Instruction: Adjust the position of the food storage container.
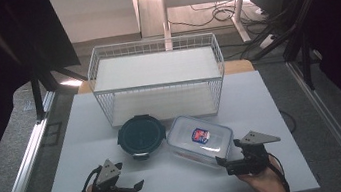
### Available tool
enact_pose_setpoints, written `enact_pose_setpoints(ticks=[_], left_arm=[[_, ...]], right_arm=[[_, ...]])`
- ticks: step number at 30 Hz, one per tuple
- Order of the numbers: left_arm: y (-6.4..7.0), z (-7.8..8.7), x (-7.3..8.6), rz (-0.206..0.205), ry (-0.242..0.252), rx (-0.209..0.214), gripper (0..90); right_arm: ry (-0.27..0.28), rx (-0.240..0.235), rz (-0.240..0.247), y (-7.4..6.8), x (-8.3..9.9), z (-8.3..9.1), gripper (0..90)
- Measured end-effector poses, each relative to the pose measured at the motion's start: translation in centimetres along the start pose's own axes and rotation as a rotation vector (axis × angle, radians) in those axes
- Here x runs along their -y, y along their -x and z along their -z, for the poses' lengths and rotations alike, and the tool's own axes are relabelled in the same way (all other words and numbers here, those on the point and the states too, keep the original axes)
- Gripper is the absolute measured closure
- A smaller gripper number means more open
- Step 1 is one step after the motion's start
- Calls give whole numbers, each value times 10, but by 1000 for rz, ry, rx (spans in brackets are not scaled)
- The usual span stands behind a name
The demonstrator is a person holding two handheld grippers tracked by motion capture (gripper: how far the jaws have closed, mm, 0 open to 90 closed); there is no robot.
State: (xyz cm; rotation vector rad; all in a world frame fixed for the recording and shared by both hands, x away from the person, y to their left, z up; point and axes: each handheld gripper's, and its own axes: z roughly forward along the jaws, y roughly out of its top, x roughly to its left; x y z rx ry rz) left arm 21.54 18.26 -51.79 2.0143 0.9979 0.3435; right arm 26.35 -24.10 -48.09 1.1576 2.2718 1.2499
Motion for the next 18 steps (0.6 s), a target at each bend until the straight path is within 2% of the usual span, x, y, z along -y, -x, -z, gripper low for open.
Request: enact_pose_setpoints(ticks=[4,6,8,13,16,18], left_arm=[[-3,3,0,29,14,21,44],[-3,3,0,32,17,29,35],[-5,4,-1,53,45,47,46],[-4,3,-2,48,38,21,94],[-6,2,-1,62,32,34,124],[-6,1,0,56,20,31,152]], right_arm=[[18,-6,-1,2,-1,5,174],[30,-13,-2,3,-1,6,182],[36,-14,0,3,-1,6,182],[23,-23,7,3,-1,3,169],[26,-24,2,3,-1,4,154],[22,-19,4,3,-1,4,153]])
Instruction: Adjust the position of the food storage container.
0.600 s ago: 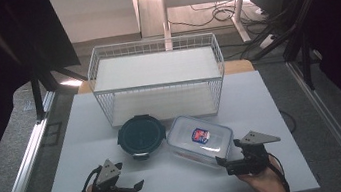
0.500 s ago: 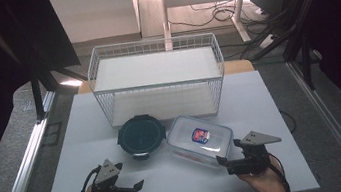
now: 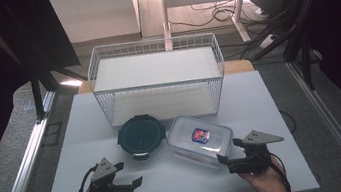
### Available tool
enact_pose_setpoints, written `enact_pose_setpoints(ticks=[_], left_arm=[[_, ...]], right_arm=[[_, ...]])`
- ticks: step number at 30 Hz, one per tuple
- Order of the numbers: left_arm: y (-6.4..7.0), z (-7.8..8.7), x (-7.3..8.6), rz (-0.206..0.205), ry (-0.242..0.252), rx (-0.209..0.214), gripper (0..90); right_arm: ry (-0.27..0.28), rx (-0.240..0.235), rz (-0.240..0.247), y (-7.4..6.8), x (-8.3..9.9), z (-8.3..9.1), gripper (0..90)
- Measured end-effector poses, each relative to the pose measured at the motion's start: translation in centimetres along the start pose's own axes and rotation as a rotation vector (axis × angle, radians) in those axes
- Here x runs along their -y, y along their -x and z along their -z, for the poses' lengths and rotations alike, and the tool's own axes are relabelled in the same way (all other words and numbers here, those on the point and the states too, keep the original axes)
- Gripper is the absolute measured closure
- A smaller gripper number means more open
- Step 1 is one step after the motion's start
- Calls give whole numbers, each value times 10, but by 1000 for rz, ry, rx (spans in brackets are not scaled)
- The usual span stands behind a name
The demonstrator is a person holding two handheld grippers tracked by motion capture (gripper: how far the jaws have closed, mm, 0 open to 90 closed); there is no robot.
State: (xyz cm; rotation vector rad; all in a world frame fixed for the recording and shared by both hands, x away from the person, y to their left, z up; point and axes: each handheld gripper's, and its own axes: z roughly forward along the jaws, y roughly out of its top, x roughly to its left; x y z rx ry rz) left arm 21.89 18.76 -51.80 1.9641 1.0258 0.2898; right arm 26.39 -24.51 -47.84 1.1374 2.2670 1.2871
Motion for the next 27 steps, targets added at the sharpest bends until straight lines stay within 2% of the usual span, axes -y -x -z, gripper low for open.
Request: enact_pose_setpoints(ticks=[3,5,7,10,11,12,13,14,15,16,18,19,21,22,24,25,27], left_arm=[[1,0,0,-6,-3,0,215],[2,0,-3,-2,12,35,257],[3,0,-5,0,20,38,316],[6,0,-17,-15,44,48,427],[6,0,-17,-15,44,48,474],[7,-1,-27,-7,59,66,510],[7,-1,-27,-7,59,66,547],[8,-2,-34,-4,62,70,547],[8,-4,-39,-3,59,77,587],[9,-10,-51,11,39,112,604],[9,-15,-57,10,31,119,632],[10,-24,-68,-10,13,130,701],[11,-29,-74,-16,8,128,747],[13,-38,-84,-34,-7,114,769],[13,-44,-90,-41,-16,99,819],[11,-52,-98,-39,-16,93,842],[10,-55,-101,-39,-15,91,884]], right_arm=[[1,9,6,0,1,0,153],[10,18,12,0,1,1,153],[18,33,16,1,0,2,153],[20,43,14,2,1,2,153],[20,43,14,2,1,2,153],[22,45,8,3,1,2,153],[22,45,8,3,1,2,153],[23,46,8,3,1,2,151],[32,35,13,3,1,2,138],[37,25,11,3,1,3,126],[44,20,13,2,0,3,120],[58,11,19,2,0,5,114],[62,12,22,2,-1,5,114],[68,18,28,2,-1,6,114],[71,21,27,2,-1,7,114],[75,20,28,2,-1,7,114],[89,13,29,3,0,8,111]])
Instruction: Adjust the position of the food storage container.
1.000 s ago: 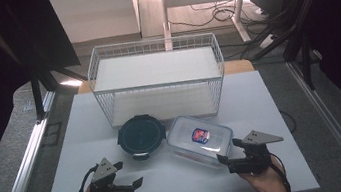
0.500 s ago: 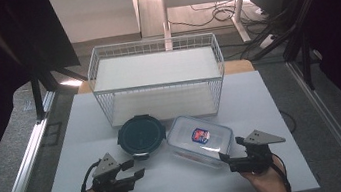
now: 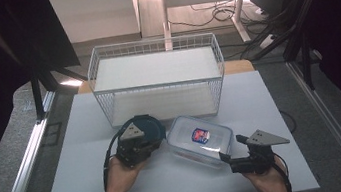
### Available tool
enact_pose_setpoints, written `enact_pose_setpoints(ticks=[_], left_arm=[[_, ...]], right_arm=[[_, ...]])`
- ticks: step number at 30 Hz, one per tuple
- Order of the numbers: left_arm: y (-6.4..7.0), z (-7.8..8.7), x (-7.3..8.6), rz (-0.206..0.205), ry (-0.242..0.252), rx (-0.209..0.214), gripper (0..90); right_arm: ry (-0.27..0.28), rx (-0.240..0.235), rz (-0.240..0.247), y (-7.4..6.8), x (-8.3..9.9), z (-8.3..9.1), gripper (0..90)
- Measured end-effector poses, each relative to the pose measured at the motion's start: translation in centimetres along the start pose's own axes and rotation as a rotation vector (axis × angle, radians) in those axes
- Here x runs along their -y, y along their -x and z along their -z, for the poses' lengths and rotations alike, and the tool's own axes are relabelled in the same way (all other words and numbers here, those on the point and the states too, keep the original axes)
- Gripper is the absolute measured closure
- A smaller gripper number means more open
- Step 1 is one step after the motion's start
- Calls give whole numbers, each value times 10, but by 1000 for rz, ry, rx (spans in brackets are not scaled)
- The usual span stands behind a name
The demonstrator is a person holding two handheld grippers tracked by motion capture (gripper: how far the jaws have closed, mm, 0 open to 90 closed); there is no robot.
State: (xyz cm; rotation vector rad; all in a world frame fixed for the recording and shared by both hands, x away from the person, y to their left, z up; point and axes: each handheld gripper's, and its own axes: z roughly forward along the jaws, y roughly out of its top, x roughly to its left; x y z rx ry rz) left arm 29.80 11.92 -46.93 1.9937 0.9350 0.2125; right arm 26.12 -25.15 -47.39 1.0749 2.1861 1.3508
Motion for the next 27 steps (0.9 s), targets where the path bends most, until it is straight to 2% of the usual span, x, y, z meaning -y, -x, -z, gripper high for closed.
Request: enact_pose_setpoints(ticks=[3,4,6,7,9,10,12,13,15,16,17,18,19,21,25,27], left_arm=[[-3,-11,-13,4,0,-22,899],[-4,-17,-21,0,-11,-38,899],[-5,-21,-24,-3,-14,-47,900],[-5,-28,-30,1,-29,-61,900],[-4,-33,-32,-4,-41,-71,900],[-3,-42,-36,-11,-62,-99,900],[-3,-46,-37,-14,-70,-109,900],[-3,-54,-39,-16,-90,-131,900],[-3,-60,-41,-20,-109,-140,900],[-3,-60,-41,-20,-109,-140,900],[-2,-64,-42,-21,-126,-169,900],[-3,-65,-42,-26,-138,-181,900],[-4,-66,-42,-10,-133,-174,900],[-4,-66,-42,-8,-134,-175,900],[1,-67,-41,-38,-135,-211,900],[-1,-66,-40,-32,-133,-212,900]], right_arm=[[0,0,6,-1,0,0,108],[-2,0,6,-1,0,-1,109],[-4,1,7,-1,1,-1,108],[-11,1,12,-1,1,-2,108],[-15,5,16,-1,1,-2,108],[-15,3,17,-1,1,-2,108],[-11,4,16,-1,1,-1,108],[-11,4,14,-1,1,-1,108],[-14,9,15,0,2,-1,108],[-14,9,15,0,2,-1,108],[-18,10,14,0,2,-1,108],[-22,10,13,1,2,-2,108],[-27,13,12,1,3,-2,108],[-31,17,16,0,3,-2,109],[-39,22,18,-1,3,-3,109],[-42,24,24,-1,3,-3,109]])
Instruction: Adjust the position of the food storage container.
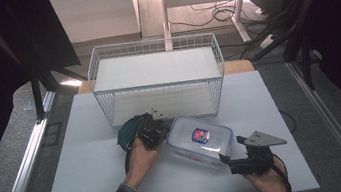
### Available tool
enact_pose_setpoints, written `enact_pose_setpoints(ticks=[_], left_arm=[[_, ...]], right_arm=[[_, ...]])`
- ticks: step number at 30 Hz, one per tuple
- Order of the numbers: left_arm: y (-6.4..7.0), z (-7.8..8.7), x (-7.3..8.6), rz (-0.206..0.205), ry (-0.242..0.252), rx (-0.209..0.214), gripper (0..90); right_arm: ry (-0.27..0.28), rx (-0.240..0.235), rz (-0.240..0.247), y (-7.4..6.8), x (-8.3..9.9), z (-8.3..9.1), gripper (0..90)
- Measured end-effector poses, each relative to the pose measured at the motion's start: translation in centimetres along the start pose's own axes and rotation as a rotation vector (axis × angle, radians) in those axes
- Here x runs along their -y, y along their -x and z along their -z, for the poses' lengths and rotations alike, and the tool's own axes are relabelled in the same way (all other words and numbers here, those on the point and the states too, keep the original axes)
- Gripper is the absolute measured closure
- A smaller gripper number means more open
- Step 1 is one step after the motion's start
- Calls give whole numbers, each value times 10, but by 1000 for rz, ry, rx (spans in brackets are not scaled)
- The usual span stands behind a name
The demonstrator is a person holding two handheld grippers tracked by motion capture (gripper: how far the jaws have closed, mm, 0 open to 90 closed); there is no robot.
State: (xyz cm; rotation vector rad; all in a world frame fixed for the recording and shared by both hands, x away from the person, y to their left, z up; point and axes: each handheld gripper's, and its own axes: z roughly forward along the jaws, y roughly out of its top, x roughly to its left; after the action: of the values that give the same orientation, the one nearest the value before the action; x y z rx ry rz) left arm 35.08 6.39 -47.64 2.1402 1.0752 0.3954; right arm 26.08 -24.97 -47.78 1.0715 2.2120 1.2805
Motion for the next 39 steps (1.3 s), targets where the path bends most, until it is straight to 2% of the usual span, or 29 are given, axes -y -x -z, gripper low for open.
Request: enact_pose_setpoints(ticks=[3,6,13,14,16,18,21,22,27,28,30,35,37,38,39], left_arm=[[-1,1,1,4,3,-5,900],[-3,1,2,-1,5,-32,900],[-11,4,4,25,2,-33,900],[-12,4,2,69,-18,-26,900],[-11,3,1,64,-26,-35,900],[-9,-3,0,71,-73,-15,900],[-7,-4,0,68,-75,-26,900],[-8,-4,1,85,-69,-15,900],[-6,-3,1,46,-75,-52,900],[-10,-2,4,71,-63,-48,900],[-16,0,7,93,-51,-52,900],[-27,7,14,121,-48,-56,900],[-38,13,22,154,-36,-61,900],[-44,16,25,157,-42,-75,900],[-44,16,25,157,-42,-75,900]], right_arm=[[1,0,2,0,0,1,110],[-5,5,-3,1,0,0,115],[-13,17,2,1,1,0,120],[-13,17,1,1,1,0,121],[-14,14,-3,2,1,-1,121],[-19,10,-1,1,0,-3,121],[-19,11,4,1,0,-3,121],[-18,11,0,2,0,-3,121],[-20,13,1,3,0,-2,121],[-14,17,0,4,0,-1,121],[-9,21,-3,6,-1,1,122],[-8,24,-6,7,-1,2,122],[-10,20,-1,6,-1,1,123],[-11,21,2,6,-1,0,123],[-11,21,2,6,-1,0,123]])
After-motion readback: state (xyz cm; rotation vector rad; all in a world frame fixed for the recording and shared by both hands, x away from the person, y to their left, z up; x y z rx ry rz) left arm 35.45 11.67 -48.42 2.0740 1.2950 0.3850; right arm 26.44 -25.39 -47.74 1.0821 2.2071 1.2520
